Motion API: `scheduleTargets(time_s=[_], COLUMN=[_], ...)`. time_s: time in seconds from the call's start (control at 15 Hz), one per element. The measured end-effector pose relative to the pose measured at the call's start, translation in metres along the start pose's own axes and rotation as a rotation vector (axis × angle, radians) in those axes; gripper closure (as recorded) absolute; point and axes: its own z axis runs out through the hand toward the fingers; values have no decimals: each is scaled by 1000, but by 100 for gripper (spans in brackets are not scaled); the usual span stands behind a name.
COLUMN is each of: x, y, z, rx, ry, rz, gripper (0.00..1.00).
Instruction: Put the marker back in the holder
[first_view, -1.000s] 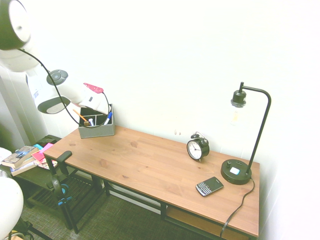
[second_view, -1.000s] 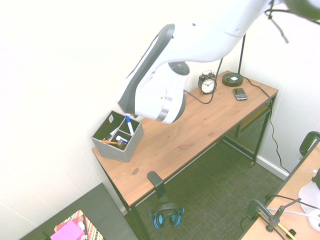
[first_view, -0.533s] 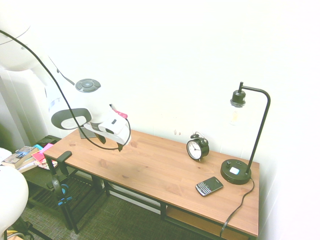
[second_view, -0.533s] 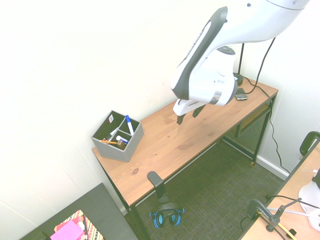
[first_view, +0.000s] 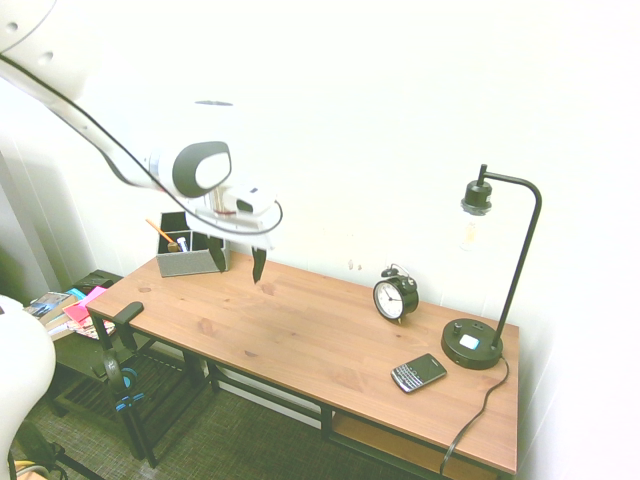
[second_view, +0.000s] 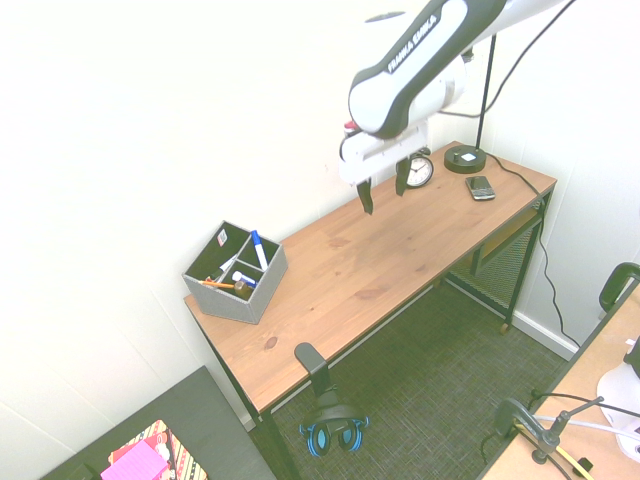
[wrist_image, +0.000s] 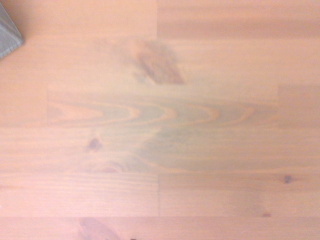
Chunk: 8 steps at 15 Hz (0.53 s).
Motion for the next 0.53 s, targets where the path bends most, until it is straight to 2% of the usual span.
scheduleTargets(time_s=[0.2, 0.53], x=[1, -34], y=[-23, 3], z=[-65, -113], rx=[13, 27], ry=[0, -25], rz=[1, -3], gripper=[0, 0])
